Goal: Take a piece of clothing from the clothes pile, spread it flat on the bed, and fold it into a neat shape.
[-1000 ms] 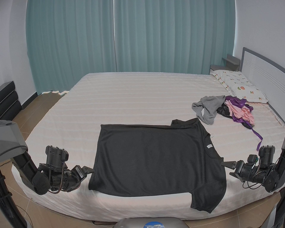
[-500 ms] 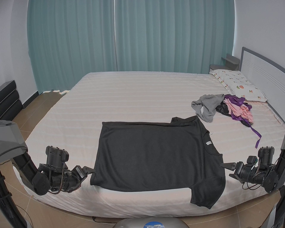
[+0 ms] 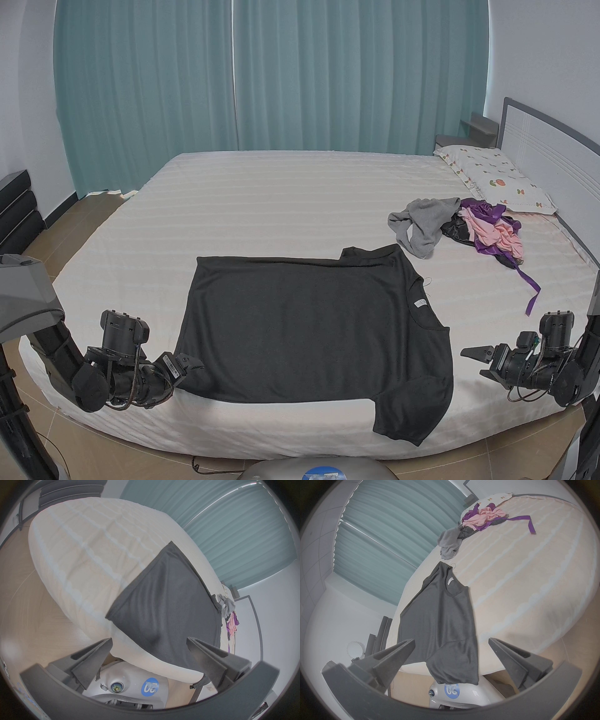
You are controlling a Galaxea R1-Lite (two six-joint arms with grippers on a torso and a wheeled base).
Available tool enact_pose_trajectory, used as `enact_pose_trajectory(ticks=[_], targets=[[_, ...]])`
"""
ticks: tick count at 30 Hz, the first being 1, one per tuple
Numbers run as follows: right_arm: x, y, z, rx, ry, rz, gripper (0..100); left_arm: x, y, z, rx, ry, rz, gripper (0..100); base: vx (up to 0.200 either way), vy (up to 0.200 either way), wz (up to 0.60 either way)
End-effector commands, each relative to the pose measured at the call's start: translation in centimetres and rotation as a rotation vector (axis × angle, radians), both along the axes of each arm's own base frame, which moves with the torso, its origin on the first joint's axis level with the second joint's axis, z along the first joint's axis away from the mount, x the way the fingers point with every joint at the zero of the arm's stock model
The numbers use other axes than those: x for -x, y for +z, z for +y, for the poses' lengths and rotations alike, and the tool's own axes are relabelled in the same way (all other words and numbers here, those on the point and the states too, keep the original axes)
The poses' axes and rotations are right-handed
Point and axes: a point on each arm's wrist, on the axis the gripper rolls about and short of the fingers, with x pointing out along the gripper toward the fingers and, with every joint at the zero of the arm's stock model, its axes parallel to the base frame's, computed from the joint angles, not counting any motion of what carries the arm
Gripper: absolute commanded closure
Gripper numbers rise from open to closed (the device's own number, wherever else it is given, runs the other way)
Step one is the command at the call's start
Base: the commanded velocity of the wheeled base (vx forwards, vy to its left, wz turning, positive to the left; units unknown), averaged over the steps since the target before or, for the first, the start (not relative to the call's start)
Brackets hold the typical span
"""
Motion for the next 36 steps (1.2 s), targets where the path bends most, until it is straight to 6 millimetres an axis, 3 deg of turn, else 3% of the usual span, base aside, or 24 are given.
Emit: enact_pose_trajectory(ticks=[1,20,21,32,36], targets=[[0.0,-0.6,0.1,0.0,0.003,0.027,0,0.0,-0.9,0.0,-0.014,-0.001,0.035,0,0.0,0.0,0.0],[0.0,-1.3,0.7,0.019,0.04,0.047,0,-1.6,-3.0,1.0,-0.082,0.081,0.062,0,0.0,0.0,0.0],[0.0,-1.5,0.8,0.02,0.045,0.054,0,-1.8,-2.9,1.3,-0.079,0.096,0.046,100,0.0,0.0,0.0],[-0.6,-2.6,1.3,0.03,0.058,0.048,0,-1.5,-3.3,1.9,-0.109,0.13,0.047,100,0.0,0.0,0.0],[-1.2,-4.1,1.4,0.076,0.02,0.052,0,-0.7,-3.3,2.1,-0.141,0.112,0.062,100,0.0,0.0,0.0]])
